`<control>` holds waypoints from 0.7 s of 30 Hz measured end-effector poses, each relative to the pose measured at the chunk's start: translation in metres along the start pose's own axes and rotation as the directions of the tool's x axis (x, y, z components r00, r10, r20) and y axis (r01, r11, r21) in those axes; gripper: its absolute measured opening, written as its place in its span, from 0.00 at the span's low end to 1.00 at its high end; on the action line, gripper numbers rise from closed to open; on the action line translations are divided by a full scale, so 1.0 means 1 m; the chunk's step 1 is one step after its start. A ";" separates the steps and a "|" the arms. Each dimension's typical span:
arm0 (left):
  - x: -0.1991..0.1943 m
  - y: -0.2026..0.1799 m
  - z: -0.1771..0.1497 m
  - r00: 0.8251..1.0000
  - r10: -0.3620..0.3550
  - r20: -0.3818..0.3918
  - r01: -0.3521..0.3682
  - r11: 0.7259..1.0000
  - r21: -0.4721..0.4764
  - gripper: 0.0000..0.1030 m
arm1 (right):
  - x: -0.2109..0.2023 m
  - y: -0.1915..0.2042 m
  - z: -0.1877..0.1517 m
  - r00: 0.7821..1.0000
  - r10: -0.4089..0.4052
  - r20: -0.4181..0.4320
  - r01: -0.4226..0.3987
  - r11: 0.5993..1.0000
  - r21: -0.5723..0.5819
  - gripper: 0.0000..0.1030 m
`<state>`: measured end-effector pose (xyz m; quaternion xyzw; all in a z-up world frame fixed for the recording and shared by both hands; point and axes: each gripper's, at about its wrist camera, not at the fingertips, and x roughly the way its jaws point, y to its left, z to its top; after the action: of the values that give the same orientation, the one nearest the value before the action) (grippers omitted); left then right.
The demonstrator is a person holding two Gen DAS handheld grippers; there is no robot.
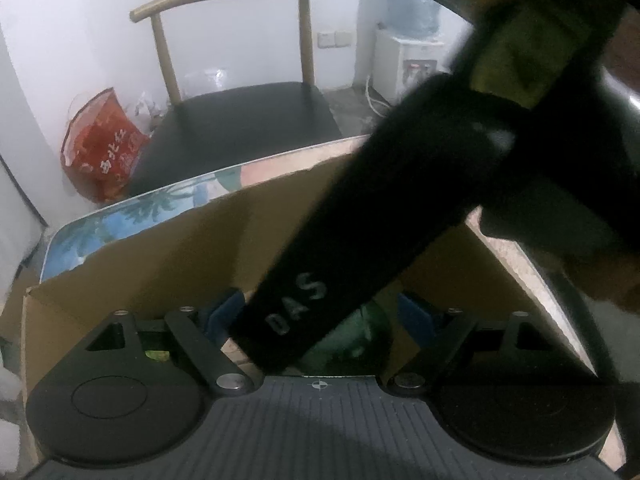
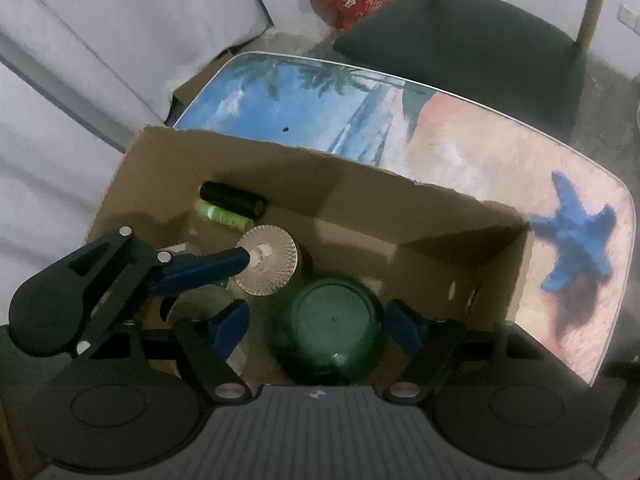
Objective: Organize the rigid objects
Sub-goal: 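Carry the dark green round object over the box and lower it inside, then open the right gripper to release the green object in the box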
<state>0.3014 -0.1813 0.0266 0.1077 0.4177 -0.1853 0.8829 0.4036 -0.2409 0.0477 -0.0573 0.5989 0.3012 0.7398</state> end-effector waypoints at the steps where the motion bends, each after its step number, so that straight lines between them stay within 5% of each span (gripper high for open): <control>1: 0.003 0.001 0.002 1.000 0.002 -0.005 -0.002 1.000 0.003 0.81 | 0.001 0.001 0.001 1.000 -0.009 -0.006 0.009 1.000 -0.007 0.74; 13: -0.010 0.004 0.002 1.000 -0.004 0.023 0.004 1.000 -0.012 0.81 | -0.019 -0.003 -0.008 0.998 -0.044 0.047 0.045 0.999 -0.029 0.74; 21: -0.082 0.007 -0.043 0.992 -0.006 0.125 0.019 0.994 -0.103 0.82 | -0.068 0.001 -0.029 0.985 -0.005 0.174 0.007 1.000 -0.007 0.69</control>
<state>0.2267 -0.1411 0.0635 0.0471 0.3716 -0.1751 0.9105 0.3711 -0.2790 0.1028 -0.0353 0.5306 0.3052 0.7900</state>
